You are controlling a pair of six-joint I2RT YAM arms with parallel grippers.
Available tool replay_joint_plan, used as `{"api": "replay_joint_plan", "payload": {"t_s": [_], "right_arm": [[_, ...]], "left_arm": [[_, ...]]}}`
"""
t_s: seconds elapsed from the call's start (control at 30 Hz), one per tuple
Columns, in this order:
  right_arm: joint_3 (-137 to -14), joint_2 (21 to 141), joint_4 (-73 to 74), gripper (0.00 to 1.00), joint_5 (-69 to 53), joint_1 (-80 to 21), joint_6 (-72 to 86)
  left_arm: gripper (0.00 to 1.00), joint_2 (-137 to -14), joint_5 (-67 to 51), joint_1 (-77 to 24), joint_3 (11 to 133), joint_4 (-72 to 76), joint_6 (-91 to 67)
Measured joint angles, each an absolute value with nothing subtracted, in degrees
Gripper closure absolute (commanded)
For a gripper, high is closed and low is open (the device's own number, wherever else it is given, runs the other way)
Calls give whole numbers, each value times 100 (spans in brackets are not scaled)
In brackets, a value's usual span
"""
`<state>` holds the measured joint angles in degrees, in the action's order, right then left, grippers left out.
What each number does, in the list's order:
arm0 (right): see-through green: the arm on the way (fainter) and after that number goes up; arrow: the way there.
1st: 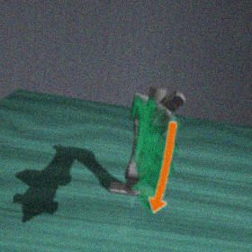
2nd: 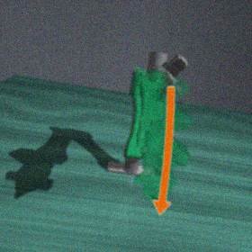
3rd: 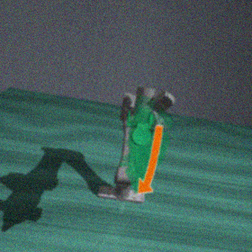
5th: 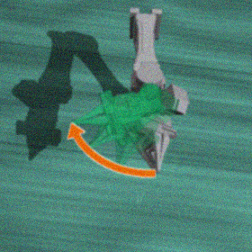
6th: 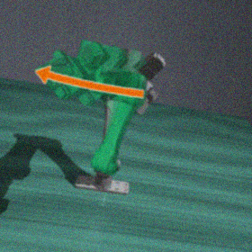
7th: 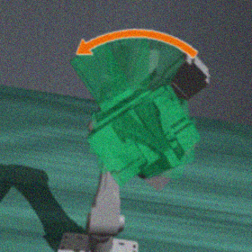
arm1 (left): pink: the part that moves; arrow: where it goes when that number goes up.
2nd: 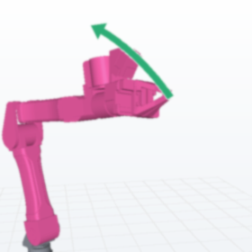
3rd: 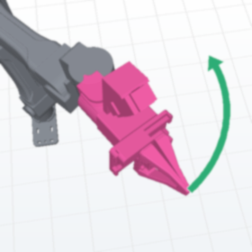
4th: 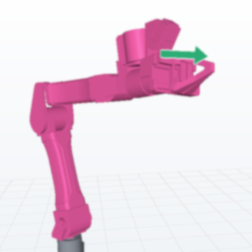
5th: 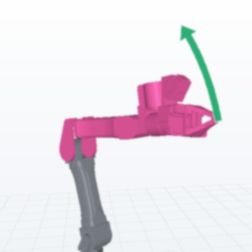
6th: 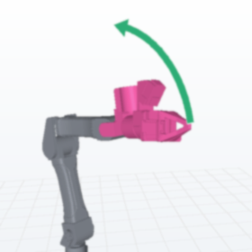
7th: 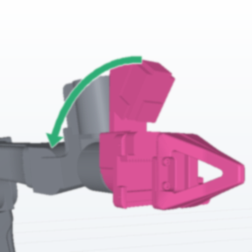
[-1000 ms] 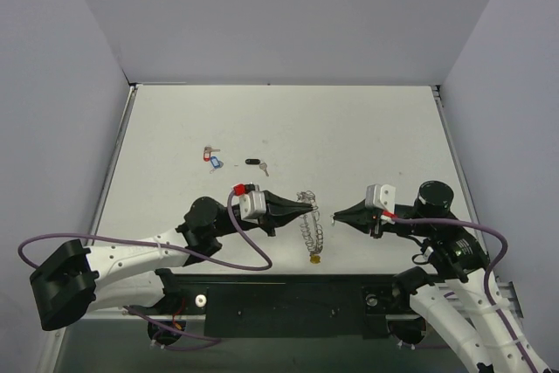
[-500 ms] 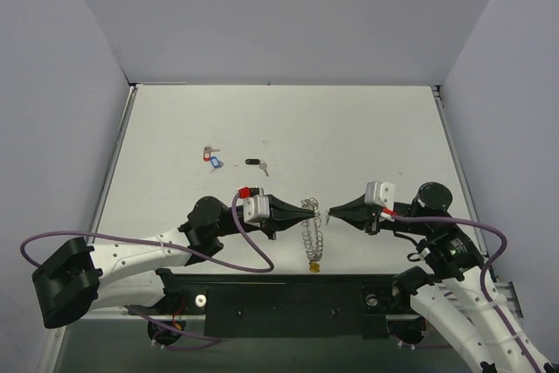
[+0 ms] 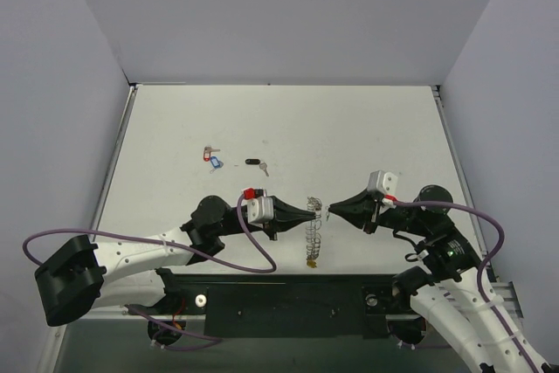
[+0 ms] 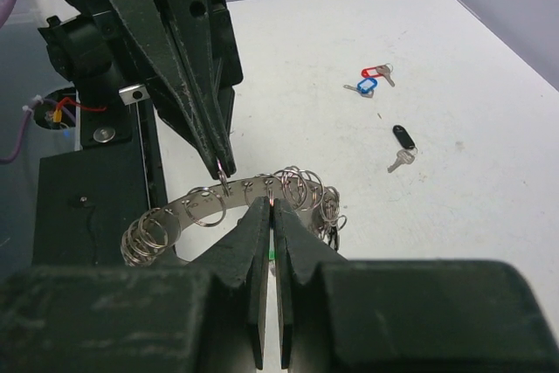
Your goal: Put the keys on the keyring
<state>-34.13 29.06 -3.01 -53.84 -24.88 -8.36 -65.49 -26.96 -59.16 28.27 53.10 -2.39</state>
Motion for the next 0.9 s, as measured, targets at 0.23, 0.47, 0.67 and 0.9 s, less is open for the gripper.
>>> {"api": "replay_joint_plan", "payload": {"t_s": [0.23,0.47,0.67,0.9], "right_arm": [[-3216,2875,-475,100,-5201,-2355,-499],[-3151,2867,-670,100,-4630,-2202,381],[-3148,2867,-681,100,-4285,-2171,882],[-3138,2851,-633,100,-4720,-2320,174]], "left_arm": [[100,-6552,-2711,-5913,2827,5293,-233],[100,-6571,-2709,-5837,2827,5297,-263],[100,-6587,-2709,-5802,2827,5301,-281],[100,-6626,-2709,-5800,2827,5280,-198]]}}
